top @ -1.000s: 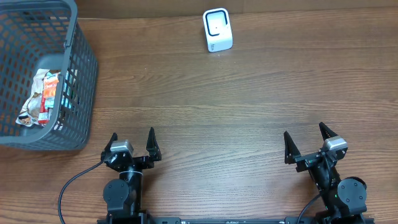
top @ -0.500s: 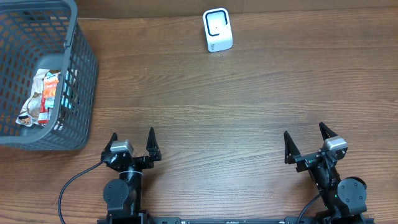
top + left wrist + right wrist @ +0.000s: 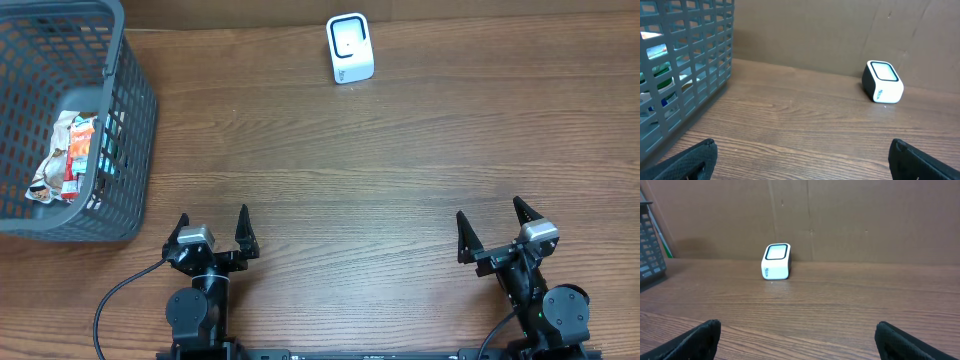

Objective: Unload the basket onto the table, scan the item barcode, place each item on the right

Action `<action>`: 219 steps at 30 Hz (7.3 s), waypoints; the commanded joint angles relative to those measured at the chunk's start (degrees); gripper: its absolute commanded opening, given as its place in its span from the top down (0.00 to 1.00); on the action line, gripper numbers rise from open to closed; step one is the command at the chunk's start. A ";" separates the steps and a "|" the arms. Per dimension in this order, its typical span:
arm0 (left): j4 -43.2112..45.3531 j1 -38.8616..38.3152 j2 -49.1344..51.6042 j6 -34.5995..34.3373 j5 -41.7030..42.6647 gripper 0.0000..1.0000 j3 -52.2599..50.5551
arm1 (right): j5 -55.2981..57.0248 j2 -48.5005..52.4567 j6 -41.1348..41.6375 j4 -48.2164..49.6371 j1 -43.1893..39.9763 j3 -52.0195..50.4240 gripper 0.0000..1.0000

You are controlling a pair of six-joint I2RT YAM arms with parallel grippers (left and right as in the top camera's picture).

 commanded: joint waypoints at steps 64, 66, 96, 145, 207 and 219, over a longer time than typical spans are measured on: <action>0.02 -0.39 -0.61 1.07 0.46 0.00 -0.22 | 0.09 -0.52 0.20 0.13 -0.22 -0.59 0.00; 0.02 -0.39 -0.61 1.07 0.46 0.00 -0.22 | 0.07 -0.52 0.20 0.13 -0.22 -0.59 0.00; 0.02 -0.39 -0.61 1.07 0.46 0.00 -0.22 | 0.07 -0.52 0.20 0.13 -0.22 -0.59 0.00; 0.02 -0.39 -0.61 1.07 0.46 0.00 -0.22 | 0.09 -0.52 0.20 0.13 -0.22 -0.59 0.00; -68.11 -0.39 73.48 2.27 9.27 0.00 98.29 | 0.09 -0.52 0.20 0.13 -0.22 -0.59 0.00; -62.23 -0.33 74.69 5.99 1.20 0.00 98.31 | 0.07 -0.52 0.20 0.13 -0.22 -0.59 0.00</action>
